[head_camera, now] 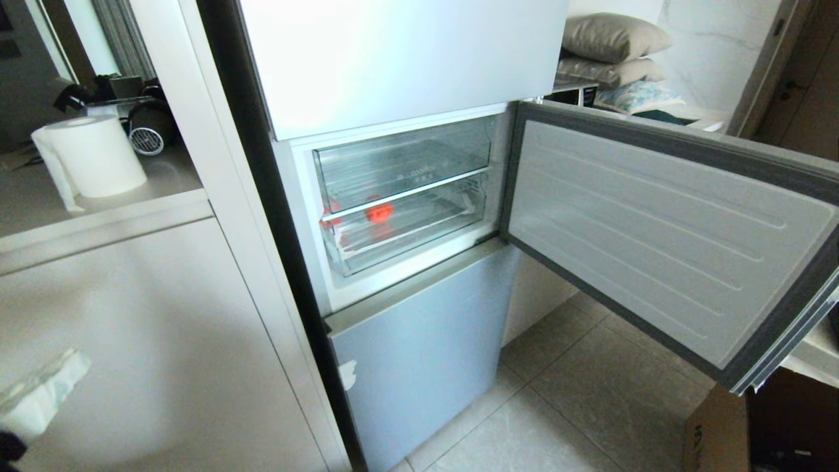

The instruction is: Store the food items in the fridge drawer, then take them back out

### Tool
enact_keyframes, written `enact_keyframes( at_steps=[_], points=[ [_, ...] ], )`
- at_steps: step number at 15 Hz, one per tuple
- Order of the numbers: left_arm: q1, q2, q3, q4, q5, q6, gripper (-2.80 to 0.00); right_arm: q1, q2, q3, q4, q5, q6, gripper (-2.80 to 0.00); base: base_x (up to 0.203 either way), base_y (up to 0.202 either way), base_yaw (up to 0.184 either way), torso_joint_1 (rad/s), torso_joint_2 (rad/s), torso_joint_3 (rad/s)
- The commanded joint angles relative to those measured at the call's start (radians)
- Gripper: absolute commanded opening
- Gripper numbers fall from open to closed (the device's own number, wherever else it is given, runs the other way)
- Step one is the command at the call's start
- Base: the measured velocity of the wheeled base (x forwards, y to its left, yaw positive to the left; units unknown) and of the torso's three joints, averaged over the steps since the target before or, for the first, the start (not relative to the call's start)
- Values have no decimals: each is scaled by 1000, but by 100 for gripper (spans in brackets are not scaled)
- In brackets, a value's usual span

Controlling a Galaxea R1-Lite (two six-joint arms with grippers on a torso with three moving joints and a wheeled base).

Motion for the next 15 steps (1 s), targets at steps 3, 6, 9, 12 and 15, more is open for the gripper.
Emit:
enact_keyframes(
  at_steps=[3, 6, 9, 12, 15],
  points=[
    [213, -410, 160, 306, -17, 49, -280, 0, 0, 1, 0, 0, -2, -280, 0, 0, 0, 0, 0, 0],
    [259, -622, 174, 484, -200, 108, -280, 0, 0, 1, 0, 0, -3, -280, 0, 0, 0, 0, 0, 0],
    [276, -676, 190, 547, -260, 150, -280, 0, 0, 1, 0, 0, -2, -280, 0, 0, 0, 0, 0, 0],
    [277, -674, 192, 547, -234, 61, -280, 0, 0, 1, 0, 0, -2, -280, 0, 0, 0, 0, 0, 0],
    [279, -673, 191, 550, -261, 182, -280, 0, 0, 1, 0, 0, 0, -280, 0, 0, 0, 0, 0, 0]
  ],
)
